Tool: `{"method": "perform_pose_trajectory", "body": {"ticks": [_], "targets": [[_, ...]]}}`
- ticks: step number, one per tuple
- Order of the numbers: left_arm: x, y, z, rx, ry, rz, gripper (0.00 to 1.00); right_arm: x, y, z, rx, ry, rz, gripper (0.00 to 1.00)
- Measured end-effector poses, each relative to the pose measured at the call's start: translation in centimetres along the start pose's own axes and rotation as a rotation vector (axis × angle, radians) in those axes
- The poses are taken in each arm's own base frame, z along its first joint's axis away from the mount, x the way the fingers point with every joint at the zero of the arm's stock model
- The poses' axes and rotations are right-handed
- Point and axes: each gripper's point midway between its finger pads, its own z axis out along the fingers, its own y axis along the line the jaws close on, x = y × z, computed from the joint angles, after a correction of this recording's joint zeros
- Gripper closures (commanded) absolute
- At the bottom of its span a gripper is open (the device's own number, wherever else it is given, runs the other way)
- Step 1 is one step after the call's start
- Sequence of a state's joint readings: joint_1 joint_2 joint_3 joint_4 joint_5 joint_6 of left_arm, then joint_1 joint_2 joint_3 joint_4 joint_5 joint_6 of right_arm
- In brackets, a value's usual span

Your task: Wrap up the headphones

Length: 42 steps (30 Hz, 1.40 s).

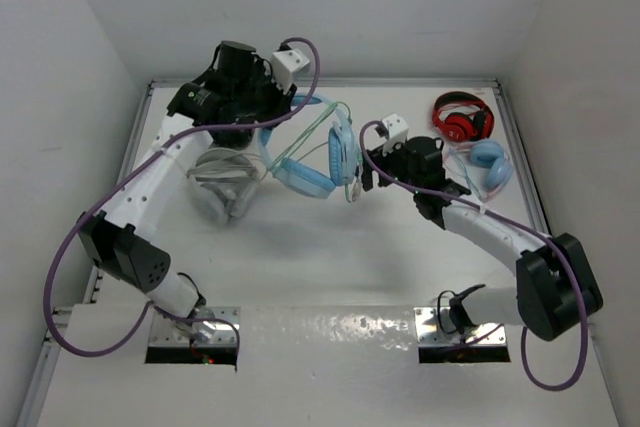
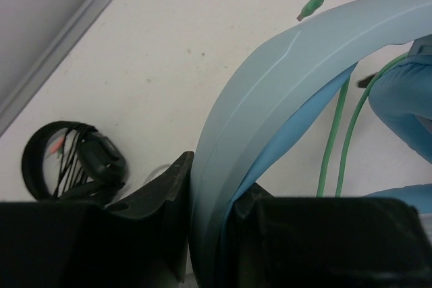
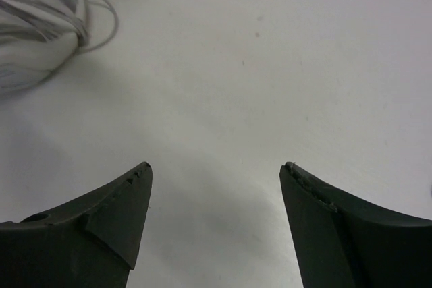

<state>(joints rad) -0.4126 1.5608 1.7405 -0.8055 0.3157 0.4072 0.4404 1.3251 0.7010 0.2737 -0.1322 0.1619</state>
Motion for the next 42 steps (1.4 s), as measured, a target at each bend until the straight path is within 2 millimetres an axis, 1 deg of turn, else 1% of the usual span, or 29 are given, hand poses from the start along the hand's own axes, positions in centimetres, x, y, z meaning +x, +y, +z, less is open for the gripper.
{"method": "perform_pose_trajectory", "body": {"ticks": [2,4,6,8,10,11,13,14,15,17,19,20,21,22,23,25,29,31,33,35,37,40,42], "targets": [[-0.3,0.8,-0.1,-0.045,0.000,0.001,1.00,1.4,-0.3,-0.9,0.025,0.032,0.003,0.18],[-0.5,1.6,-0.2,-0.083,-0.001,-0.007,1.00,3.1,-0.5,-1.9,0.043,0.072,0.007,0.17],[-0.6,2.1,-0.2,-0.115,-0.001,-0.019,1.00,5.1,-0.5,-3.0,0.051,0.134,0.012,0.11],[-0.5,2.7,-0.2,-0.149,0.005,-0.043,1.00,6.8,-0.5,-4.6,0.057,0.202,0.005,0.09],[-0.3,3.1,-0.2,-0.181,0.013,-0.068,1.00,7.4,-0.8,-5.9,0.078,0.250,-0.012,0.08],[-0.3,3.4,-0.2,-0.199,0.016,-0.083,1.00,7.3,-1.1,-6.8,0.097,0.273,-0.031,0.09],[-0.2,3.8,-0.2,-0.229,0.016,-0.111,1.00,5.8,-1.6,-8.3,0.128,0.287,-0.074,0.14],[-0.2,4.0,-0.1,-0.239,0.015,-0.123,1.00,4.3,-1.9,-9.1,0.145,0.288,-0.097,0.20],[-0.2,4.1,-0.1,-0.248,0.013,-0.136,1.00,2.3,-2.0,-9.6,0.154,0.263,-0.114,0.23],[-0.2,4.2,0.1,-0.258,0.011,-0.159,1.00,-2.5,-2.0,-10.5,0.163,0.194,-0.137,0.28],[-0.2,4.3,0.3,-0.260,0.008,-0.178,1.00,-7.4,-1.1,-11.3,0.132,0.091,-0.144,0.27],[-0.2,4.3,0.5,-0.260,0.007,-0.188,1.00,-9.2,-0.5,-11.6,0.110,0.050,-0.134,0.24],[-0.2,4.3,0.7,-0.260,0.008,-0.196,1.00,-10.6,0.1,-11.8,0.088,0.016,-0.116,0.19],[-0.1,4.3,0.9,-0.260,0.010,-0.203,1.00,-11.5,0.6,-11.8,0.069,-0.007,-0.093,0.17],[0.1,4.4,1.2,-0.259,0.015,-0.212,1.00,-12.1,0.9,-11.6,0.057,-0.021,-0.075,0.14],[0.5,4.4,1.7,-0.257,0.028,-0.225,1.00,-13.0,1.6,-10.8,0.032,-0.040,-0.036,0.13],[1.2,4.4,2.6,-0.252,0.051,-0.247,1.00,-15.2,2.9,-8.0,0.001,-0.043,0.021,0.13],[1.3,4.3,2.7,-0.251,0.055,-0.257,1.00,-16.7,4.0,-6.6,-0.013,-0.048,0.012,0.11],[1.3,4.3,2.7,-0.251,0.054,-0.260,1.00,-17.6,5.1,-5.4,-0.029,-0.049,-0.001,0.10],[1.3,4.3,2.7,-0.252,0.053,-0.266,1.00,-18.1,6.0,-4.2,-0.037,-0.040,-0.010,0.10],[1.3,4.3,2.7,-0.257,0.055,-0.272,1.00,-17.9,6.2,-2.9,-0.027,-0.021,-0.012,0.10],[1.4,4.5,2.7,-0.267,0.056,-0.277,1.00,-16.9,5.2,-1.3,0.027,0.012,-0.007,0.12],[1.4,4.5,2.7,-0.268,0.057,-0.277,1.00,-16.3,4.5,-0.8,0.065,0.026,-0.007,0.14]]}}
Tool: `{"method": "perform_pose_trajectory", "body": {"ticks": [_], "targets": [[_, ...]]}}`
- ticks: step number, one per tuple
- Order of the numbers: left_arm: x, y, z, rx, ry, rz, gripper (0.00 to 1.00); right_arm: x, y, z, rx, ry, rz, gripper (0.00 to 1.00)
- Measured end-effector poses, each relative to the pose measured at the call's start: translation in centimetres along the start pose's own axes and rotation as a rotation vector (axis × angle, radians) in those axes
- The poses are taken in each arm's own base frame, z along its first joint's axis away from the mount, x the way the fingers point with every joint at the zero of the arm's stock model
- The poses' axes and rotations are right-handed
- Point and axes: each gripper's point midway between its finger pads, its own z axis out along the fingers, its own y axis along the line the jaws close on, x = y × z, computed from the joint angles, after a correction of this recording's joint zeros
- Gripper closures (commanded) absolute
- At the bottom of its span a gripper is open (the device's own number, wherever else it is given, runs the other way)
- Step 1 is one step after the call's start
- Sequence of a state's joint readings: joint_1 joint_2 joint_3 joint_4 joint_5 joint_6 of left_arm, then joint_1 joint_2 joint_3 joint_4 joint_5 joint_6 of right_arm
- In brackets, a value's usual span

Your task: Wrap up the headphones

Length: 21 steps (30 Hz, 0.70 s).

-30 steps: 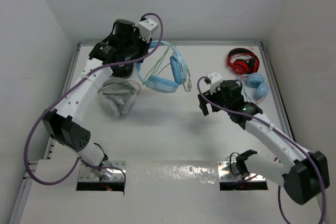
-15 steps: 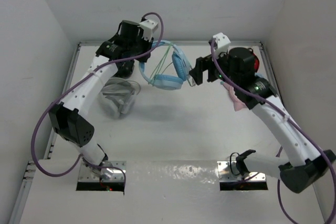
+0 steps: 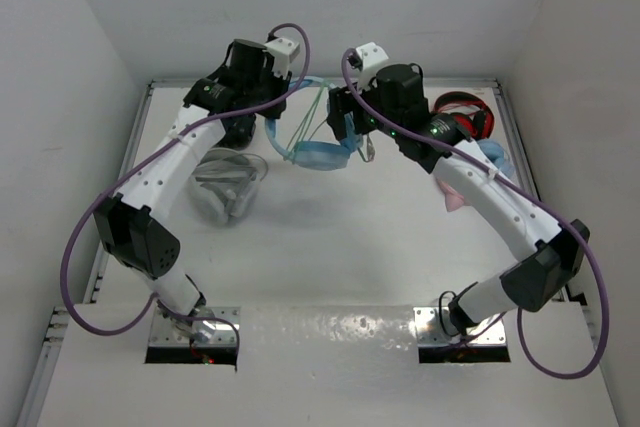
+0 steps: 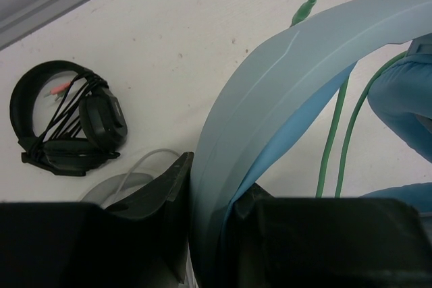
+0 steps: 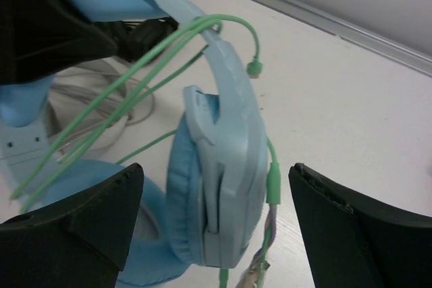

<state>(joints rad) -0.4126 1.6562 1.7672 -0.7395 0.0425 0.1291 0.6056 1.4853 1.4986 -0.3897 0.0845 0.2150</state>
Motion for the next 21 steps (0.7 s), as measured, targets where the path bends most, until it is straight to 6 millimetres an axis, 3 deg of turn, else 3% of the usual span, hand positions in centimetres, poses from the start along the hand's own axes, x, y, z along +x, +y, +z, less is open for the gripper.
{"method": "perform_pose_trajectory", "body": {"ticks": [3,8,14,21], "targets": [[0.0,0.0,0.0,0.000,0.002,-0.001,1.00,0.3,-0.8,0.2,0.044,0.007,-0.002,0.15],[0.1,0.0,0.0,-0.002,0.004,-0.003,1.00,0.5,-0.4,1.1,0.044,0.005,-0.001,0.12],[0.2,0.1,0.0,-0.006,0.006,-0.003,1.00,3.2,-0.1,3.9,0.076,0.070,-0.020,0.13],[0.6,0.2,-0.1,-0.007,0.023,-0.001,1.00,5.2,-1.3,4.7,0.135,0.099,-0.048,0.46]]}}
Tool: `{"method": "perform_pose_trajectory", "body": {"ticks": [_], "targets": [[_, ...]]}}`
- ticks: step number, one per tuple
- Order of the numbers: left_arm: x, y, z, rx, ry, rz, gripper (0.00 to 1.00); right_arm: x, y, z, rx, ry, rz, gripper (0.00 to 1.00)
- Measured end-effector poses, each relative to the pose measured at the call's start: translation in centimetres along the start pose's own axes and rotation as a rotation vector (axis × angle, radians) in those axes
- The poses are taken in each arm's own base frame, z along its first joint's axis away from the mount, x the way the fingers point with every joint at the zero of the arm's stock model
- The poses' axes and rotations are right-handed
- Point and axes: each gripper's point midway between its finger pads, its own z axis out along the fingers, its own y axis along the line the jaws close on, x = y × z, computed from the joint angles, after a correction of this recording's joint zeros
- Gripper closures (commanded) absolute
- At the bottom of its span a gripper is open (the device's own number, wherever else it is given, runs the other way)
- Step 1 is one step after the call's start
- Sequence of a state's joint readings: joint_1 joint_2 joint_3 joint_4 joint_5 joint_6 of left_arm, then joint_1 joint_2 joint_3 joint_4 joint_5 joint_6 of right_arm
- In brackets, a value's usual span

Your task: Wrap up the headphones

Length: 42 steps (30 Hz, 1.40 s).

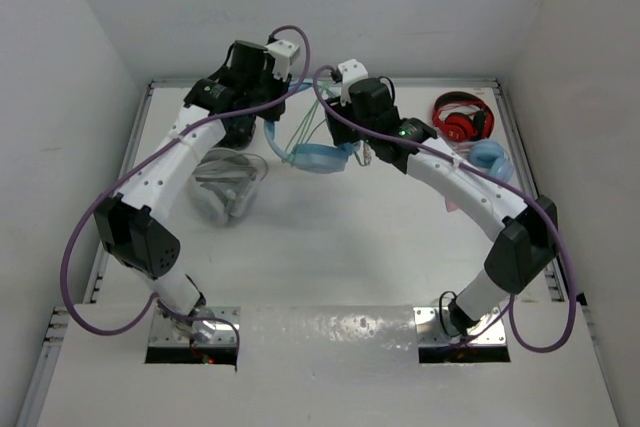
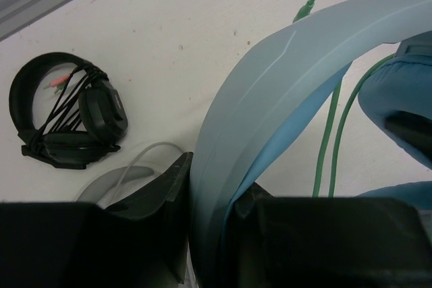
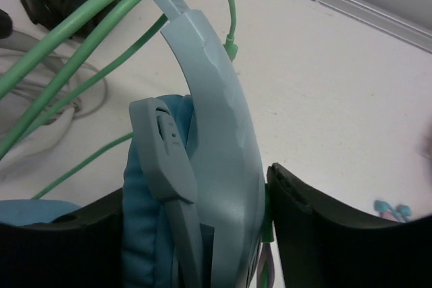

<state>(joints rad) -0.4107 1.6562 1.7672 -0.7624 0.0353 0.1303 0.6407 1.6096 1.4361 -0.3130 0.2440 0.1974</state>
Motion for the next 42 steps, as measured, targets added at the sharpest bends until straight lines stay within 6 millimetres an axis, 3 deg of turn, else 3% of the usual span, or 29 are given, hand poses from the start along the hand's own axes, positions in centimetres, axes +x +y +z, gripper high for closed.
{"method": "perform_pose_trajectory", "body": {"ticks": [6,7,9,10,13,16,18,25,30,36,38,42], "targets": [[0.2,0.0,0.0,0.000,0.007,0.000,1.00,0.5,-0.4,0.4,0.025,0.013,-0.015,0.79],[0.2,0.0,0.0,0.001,0.007,0.001,0.96,0.5,-0.4,0.4,0.026,0.013,-0.015,0.88],[0.2,0.0,-0.1,0.002,0.007,0.002,0.84,0.5,-0.5,0.4,0.029,0.013,-0.015,0.97],[0.2,0.0,-0.1,0.002,0.007,0.004,0.65,0.5,-0.5,0.4,0.030,0.012,-0.013,1.00],[-0.3,-0.3,-0.2,0.018,-0.011,-0.006,0.39,0.8,-0.6,0.4,0.038,0.026,-0.007,1.00],[-1.1,-0.5,-0.9,0.027,-0.047,-0.017,0.23,1.9,-0.7,0.6,0.047,0.063,-0.010,1.00],[-1.7,-0.6,-1.4,0.026,-0.069,-0.022,0.19,2.9,-0.7,0.7,0.050,0.089,-0.013,1.00],[-2.9,-0.6,-2.3,0.027,-0.110,-0.028,0.17,6.4,-1.5,0.8,0.067,0.177,-0.005,1.00],[-3.0,-0.4,-2.6,0.019,-0.112,-0.029,0.17,10.9,-3.6,0.5,0.115,0.267,0.044,1.00],[-3.1,0.7,-3.6,-0.009,-0.121,-0.045,0.17,17.6,-8.5,-4.1,0.217,0.395,0.108,1.00],[-3.2,1.6,-4.3,-0.019,-0.131,-0.067,0.17,18.8,-9.9,-6.1,0.265,0.414,0.117,1.00],[-3.7,3.7,-6.0,-0.045,-0.169,-0.124,0.17,20.9,-10.5,-10.0,0.297,0.420,0.132,1.00]]}}
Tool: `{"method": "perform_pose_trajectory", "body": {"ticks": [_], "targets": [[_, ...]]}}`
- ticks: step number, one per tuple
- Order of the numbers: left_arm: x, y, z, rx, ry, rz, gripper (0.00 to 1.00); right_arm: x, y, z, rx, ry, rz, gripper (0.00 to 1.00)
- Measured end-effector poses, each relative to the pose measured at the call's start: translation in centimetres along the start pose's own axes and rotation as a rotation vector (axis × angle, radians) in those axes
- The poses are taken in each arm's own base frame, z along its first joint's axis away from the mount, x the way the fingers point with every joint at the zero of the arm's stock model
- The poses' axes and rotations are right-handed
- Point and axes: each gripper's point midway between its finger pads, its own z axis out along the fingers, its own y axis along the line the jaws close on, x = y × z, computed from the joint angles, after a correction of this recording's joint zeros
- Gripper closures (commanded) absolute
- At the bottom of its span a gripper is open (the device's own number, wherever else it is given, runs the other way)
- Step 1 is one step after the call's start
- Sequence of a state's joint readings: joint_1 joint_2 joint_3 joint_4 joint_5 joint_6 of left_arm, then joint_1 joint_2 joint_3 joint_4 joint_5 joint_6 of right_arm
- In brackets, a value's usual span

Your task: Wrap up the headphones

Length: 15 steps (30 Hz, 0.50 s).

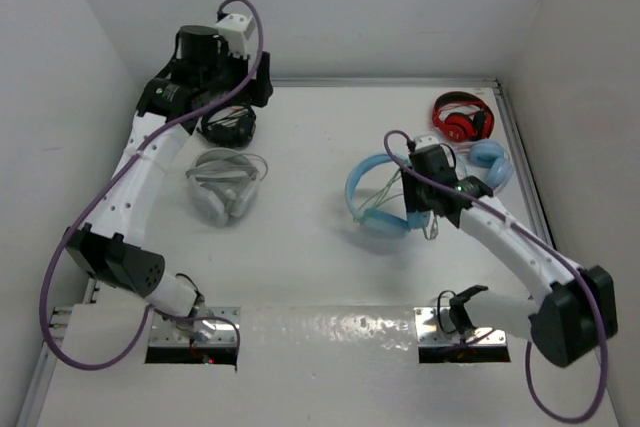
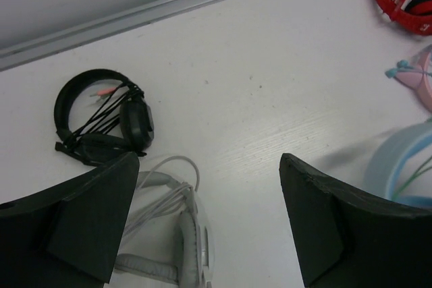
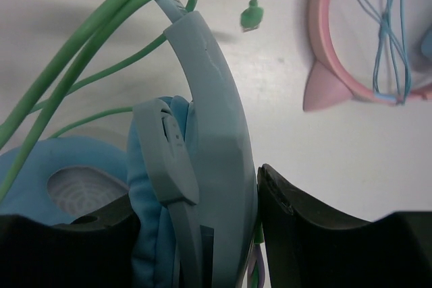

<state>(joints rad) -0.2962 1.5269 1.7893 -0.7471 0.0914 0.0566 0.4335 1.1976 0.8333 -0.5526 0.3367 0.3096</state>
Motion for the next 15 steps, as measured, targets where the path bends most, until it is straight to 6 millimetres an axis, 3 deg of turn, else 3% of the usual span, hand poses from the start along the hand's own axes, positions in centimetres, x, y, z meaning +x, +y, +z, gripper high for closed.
{"method": "perform_pose_trajectory", "body": {"ticks": [3,7,12,15], "targets": [[-0.6,0.8,-1.6,-0.012,-0.033,-0.024,0.17,2.3,-1.1,-1.5,0.020,0.021,0.012,1.00],[-0.3,0.3,-3.6,0.010,-0.052,-0.030,0.17,4.9,-3.6,-1.9,0.086,0.112,0.087,1.00],[-0.6,-0.3,-5.2,0.034,-0.084,-0.030,0.17,6.7,-6.8,-2.1,0.181,0.189,0.213,1.00],[-0.5,-0.6,-5.7,0.044,-0.094,-0.035,0.17,7.6,-7.7,-2.1,0.202,0.232,0.269,1.00]]}}
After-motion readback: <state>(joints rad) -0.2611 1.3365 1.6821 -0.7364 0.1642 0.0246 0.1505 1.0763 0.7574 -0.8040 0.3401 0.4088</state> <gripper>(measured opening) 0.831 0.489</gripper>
